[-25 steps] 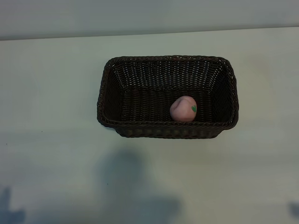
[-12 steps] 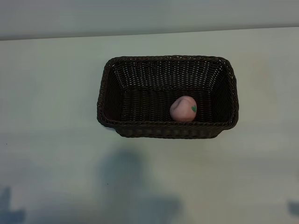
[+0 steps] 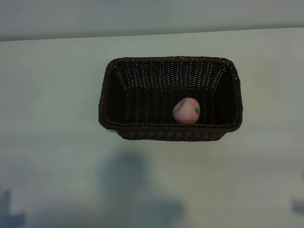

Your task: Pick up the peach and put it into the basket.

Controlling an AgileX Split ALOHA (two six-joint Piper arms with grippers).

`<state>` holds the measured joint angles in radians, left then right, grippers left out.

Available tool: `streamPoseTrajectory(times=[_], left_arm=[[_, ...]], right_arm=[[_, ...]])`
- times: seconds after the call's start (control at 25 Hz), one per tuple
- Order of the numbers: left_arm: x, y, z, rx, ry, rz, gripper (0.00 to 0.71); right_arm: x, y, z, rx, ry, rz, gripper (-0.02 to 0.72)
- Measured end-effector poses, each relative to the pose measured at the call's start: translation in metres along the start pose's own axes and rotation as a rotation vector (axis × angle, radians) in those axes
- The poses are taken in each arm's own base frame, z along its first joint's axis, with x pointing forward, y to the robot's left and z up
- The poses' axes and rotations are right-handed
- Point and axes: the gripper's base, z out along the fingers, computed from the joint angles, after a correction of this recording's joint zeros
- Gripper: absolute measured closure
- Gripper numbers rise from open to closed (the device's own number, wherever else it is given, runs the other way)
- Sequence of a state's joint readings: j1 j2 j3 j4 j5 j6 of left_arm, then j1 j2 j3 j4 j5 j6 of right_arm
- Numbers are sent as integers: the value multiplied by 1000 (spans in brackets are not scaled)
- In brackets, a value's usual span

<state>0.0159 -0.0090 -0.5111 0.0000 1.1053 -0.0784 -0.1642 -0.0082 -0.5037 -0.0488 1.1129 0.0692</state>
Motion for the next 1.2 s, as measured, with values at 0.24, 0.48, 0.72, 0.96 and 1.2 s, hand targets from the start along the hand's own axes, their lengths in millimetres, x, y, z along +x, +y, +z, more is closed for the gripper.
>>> streamPoseTrajectory(times=[0.24, 0.48, 0.72, 0.96, 1.2], left_arm=[[0, 0, 0, 0, 0, 0, 118], [0, 0, 0, 0, 0, 0, 118], [0, 0, 0, 0, 0, 0, 118], [0, 0, 0, 0, 0, 0, 118], [0, 0, 0, 0, 0, 0, 118]], right_arm=[[0, 0, 4, -2, -21, -1, 155], [-1, 0, 4, -2, -24, -1, 166], [-1, 0, 4, -2, -25, -1, 174], [-1, 0, 4, -2, -25, -1, 174], [-1, 0, 4, -2, -25, -1, 174]])
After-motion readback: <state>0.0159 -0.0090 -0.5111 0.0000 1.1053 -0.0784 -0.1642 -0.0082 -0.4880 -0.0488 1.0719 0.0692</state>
